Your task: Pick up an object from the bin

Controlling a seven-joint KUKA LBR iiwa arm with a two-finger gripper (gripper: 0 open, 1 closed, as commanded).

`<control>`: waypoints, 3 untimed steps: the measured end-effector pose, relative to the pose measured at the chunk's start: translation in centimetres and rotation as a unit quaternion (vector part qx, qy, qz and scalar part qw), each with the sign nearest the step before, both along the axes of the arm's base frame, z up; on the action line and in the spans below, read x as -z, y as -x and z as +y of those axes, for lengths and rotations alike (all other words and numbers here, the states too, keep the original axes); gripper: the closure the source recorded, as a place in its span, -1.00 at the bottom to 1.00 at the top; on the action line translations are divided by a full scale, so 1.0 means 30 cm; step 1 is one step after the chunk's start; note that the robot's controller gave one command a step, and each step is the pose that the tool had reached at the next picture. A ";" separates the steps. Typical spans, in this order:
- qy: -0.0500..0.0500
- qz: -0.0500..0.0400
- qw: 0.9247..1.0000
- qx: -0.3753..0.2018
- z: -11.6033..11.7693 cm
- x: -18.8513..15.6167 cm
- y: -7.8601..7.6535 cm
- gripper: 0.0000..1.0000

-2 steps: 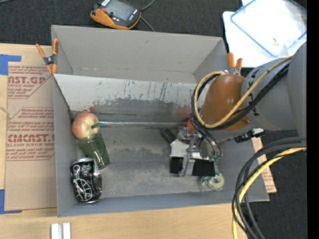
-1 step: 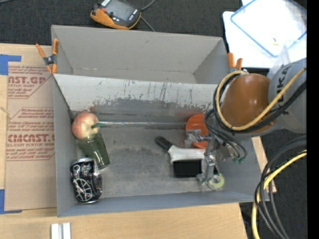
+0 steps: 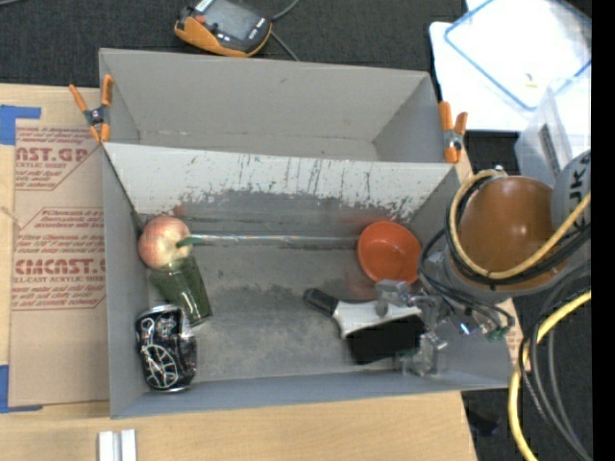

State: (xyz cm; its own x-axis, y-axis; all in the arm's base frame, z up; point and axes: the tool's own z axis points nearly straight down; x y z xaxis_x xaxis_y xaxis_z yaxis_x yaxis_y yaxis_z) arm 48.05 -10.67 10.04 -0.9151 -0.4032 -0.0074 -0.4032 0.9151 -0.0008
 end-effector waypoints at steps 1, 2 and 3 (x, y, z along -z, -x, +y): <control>-0.003 -0.007 1.000 0.014 -0.107 0.093 -0.214 -1.00; 0.008 -0.015 0.920 -0.391 0.069 0.076 -0.128 1.00; 0.008 -0.016 0.919 -0.394 0.072 0.075 -0.128 1.00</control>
Offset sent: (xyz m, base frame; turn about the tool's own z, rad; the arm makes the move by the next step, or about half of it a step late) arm 0.0283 0.0224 -0.0304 -0.8164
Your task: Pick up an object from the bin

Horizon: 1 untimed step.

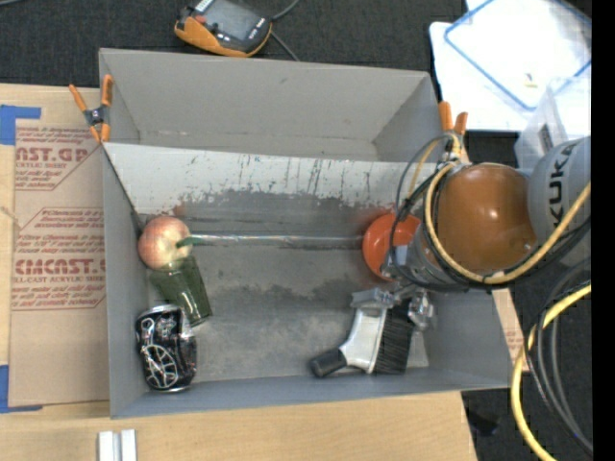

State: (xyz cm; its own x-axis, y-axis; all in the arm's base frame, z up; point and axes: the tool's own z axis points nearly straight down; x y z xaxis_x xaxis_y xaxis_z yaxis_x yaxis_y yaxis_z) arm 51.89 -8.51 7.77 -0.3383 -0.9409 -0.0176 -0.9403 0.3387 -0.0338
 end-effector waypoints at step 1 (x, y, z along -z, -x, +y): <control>-0.001 -0.002 1.000 0.001 0.003 -0.025 -0.003 1.00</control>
Offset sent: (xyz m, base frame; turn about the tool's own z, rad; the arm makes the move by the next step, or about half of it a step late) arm 0.0005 -0.0001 0.0441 0.0016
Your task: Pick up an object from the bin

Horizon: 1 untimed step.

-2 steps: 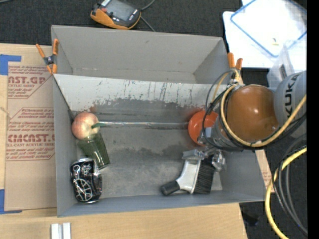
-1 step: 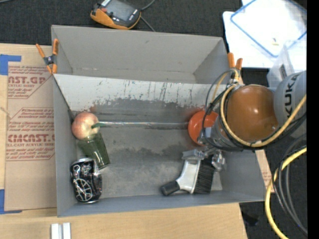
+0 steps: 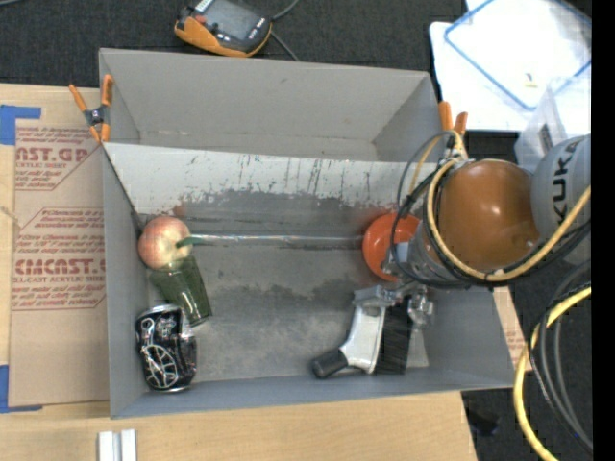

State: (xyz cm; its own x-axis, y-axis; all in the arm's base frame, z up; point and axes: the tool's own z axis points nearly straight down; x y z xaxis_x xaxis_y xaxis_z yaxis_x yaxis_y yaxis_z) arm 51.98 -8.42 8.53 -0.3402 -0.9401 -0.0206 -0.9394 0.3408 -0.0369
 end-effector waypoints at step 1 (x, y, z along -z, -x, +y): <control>0.000 0.000 1.000 0.001 0.001 -0.067 0.001 1.00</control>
Offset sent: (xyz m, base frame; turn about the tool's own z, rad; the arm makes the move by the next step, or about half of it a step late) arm -0.0006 0.0005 0.0531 0.0006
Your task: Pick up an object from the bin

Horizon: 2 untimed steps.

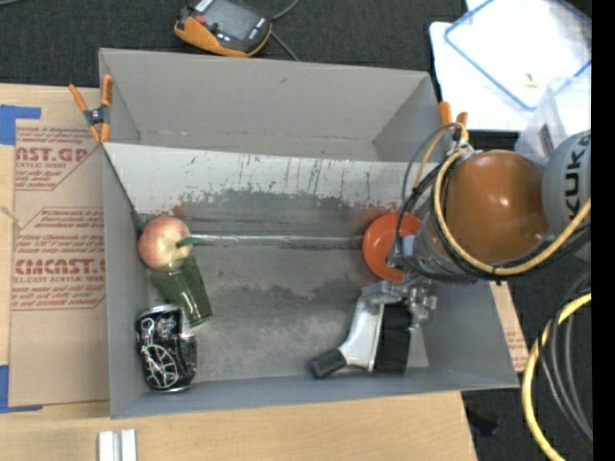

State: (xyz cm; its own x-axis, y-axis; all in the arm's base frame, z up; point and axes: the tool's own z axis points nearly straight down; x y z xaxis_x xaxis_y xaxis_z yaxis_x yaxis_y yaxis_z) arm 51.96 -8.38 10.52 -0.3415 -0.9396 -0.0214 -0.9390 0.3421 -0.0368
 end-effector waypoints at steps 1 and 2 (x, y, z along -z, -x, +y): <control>-0.001 -0.001 1.000 0.001 0.003 -0.056 0.000 1.00; -0.001 -0.002 1.000 0.001 0.006 -0.089 -0.003 1.00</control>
Offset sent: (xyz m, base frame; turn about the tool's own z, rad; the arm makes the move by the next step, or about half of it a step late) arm 0.0002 0.0006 0.0314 0.0009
